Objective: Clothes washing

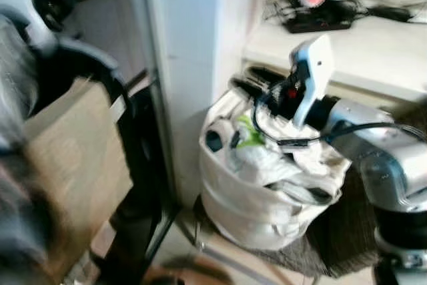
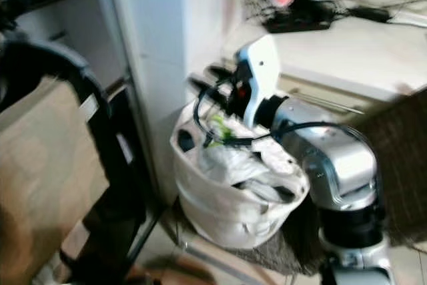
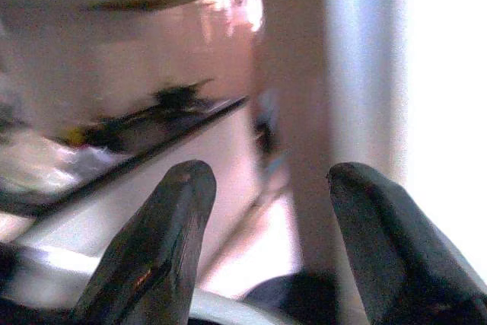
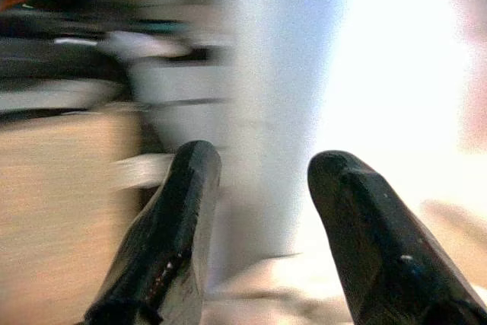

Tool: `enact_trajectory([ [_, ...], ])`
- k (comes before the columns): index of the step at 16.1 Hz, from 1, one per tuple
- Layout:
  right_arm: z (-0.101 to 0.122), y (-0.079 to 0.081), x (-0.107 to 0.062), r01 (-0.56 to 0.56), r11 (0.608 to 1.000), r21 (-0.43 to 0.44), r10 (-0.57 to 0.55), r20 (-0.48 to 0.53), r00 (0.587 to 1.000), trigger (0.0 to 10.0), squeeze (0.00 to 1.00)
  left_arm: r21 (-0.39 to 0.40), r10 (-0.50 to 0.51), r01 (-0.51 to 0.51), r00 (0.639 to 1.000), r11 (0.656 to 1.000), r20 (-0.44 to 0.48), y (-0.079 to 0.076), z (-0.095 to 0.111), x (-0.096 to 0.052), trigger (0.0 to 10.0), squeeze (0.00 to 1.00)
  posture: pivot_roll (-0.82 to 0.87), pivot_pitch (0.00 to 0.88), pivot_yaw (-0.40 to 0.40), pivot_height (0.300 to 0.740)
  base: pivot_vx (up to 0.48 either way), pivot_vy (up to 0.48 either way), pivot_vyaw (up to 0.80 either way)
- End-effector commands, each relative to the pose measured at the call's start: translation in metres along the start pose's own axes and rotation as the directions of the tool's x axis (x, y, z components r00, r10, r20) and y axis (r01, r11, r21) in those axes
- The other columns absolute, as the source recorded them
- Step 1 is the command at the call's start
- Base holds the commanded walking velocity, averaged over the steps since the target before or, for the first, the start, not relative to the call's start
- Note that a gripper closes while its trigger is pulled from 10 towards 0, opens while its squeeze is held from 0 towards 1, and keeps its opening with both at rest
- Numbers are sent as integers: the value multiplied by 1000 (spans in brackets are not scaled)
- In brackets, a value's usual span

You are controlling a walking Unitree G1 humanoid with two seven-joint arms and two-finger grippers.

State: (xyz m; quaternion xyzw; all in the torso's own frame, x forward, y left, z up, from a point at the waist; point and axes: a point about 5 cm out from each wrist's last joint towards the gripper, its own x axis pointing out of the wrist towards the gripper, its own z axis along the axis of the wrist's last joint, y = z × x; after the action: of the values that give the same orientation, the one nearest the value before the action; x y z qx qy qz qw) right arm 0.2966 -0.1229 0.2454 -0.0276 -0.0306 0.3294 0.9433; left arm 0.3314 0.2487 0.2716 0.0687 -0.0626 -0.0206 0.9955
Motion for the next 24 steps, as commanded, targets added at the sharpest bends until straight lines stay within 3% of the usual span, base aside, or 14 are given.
enact_trajectory([
  [1,-4,-14,-5,158,985,-67,-158,4,987,10000,0,-2,40,-40,997,999,-72,-6,-29,-12,10000,0,21,0,-29,740,0,0,0],
  [2,-10,-20,-12,262,964,-49,-262,6,965,10000,0,-8,24,-25,989,1000,-145,-28,-53,-25,10000,0,26,0,-33,740,0,0,0],
  [3,-13,-23,-16,300,953,-26,-300,12,954,10000,0,-6,23,-25,986,1000,-163,-36,-61,-29,10000,0,26,0,-31,740,0,0,0],
  [5,-26,-29,-32,402,912,79,-402,-4,915,10000,0,26,-38,41,993,999,-110,-64,-69,-35,10000,0,22,0,-25,740,0,0,0],
  [8,-53,-14,-46,383,924,13,-381,-71,922,10000,0,-27,-109,107,991,994,-73,-93,-69,-45,10000,0,-2,0,12,740,0,94,0],
  [11,-54,-8,-48,389,920,57,-385,-65,920,10000,0,18,-130,131,990,991,-60,-95,-69,-42,10000,0,-16,0,22,740,0,410,0],
  [16,-56,-6,-47,387,920,56,-383,-75,921,10000,0,-1,-152,152,986,988,-64,-107,-71,-40,10000,0,-32,0,32,740,0,316,0],
  [19,-56,-1,-44,358,932,58,-353,-82,932,10000,0,-14,-159,158,985,987,-68,-111,-75,-43,10000,0,-21,0,8,740,0,0,0],
  [20,-55,-1,-43,353,934,59,-348,-80,934,10000,0,28,-146,148,987,989,-73,-109,-77,-45,10000,0,-18,0,3,740,0,0,0],
  [24,-56,-2,-42,345,936,62,-340,-85,937,10000,0,47,-115,120,990,992,-85,-104,-76,-48,10000,0,-5,0,-3,740,0,-468,0],
])
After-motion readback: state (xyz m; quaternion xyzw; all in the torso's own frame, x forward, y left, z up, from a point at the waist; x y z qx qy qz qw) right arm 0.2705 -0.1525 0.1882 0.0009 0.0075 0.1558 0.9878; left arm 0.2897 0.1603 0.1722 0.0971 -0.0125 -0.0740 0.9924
